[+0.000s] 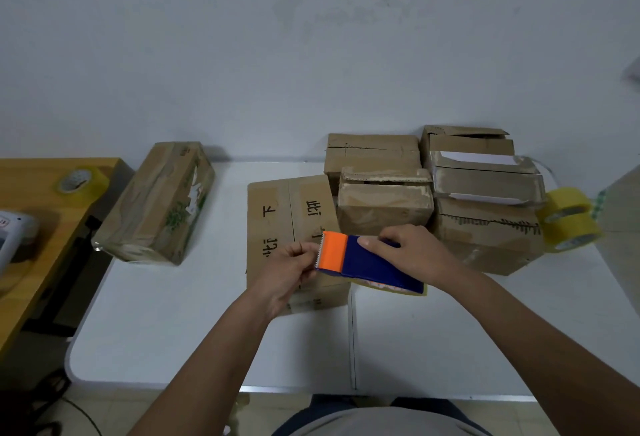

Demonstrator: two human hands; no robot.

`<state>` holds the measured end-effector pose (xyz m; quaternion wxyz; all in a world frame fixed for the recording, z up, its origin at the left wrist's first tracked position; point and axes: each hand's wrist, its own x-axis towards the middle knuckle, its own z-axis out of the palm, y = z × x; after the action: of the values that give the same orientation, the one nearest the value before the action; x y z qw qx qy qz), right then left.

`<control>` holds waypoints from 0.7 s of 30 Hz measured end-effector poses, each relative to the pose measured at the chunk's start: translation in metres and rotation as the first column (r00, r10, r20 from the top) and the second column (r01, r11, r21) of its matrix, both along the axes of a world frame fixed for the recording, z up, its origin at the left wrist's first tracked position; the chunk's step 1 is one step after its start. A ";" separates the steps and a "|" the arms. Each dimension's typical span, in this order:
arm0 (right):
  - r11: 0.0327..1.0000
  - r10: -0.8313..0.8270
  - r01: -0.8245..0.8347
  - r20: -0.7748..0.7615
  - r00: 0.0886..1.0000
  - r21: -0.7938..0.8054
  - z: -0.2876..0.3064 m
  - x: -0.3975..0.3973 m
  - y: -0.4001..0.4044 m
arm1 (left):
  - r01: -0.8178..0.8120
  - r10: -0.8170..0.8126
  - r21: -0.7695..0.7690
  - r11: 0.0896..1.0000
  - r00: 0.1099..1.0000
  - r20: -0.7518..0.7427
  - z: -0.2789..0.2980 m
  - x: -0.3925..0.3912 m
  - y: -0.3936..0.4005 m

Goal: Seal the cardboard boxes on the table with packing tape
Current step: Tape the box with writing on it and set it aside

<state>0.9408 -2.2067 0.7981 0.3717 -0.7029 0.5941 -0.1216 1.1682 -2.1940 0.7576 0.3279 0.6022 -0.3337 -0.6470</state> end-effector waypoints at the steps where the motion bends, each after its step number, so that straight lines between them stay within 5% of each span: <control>1: 1.000 0.005 -0.005 -0.009 1.000 0.001 0.000 0.000 0.000 | 0.002 -0.002 -0.012 1.000 1.000 0.014 -0.001 0.000 0.001; 10: 0.996 0.092 -0.093 -0.109 0.990 -0.007 -0.003 0.002 -0.002 | -0.036 0.048 -0.112 0.993 0.993 0.105 -0.010 0.002 0.009; 21: 0.977 0.215 -0.199 -0.311 0.926 0.082 -0.013 -0.023 -0.014 | -0.310 0.317 -0.077 0.948 0.939 0.129 -0.028 0.068 0.031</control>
<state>0.9180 -2.2206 0.7847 0.2990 -0.7626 0.5716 0.0477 1.2361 -2.1634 0.7293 0.4190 0.6822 -0.2734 -0.5332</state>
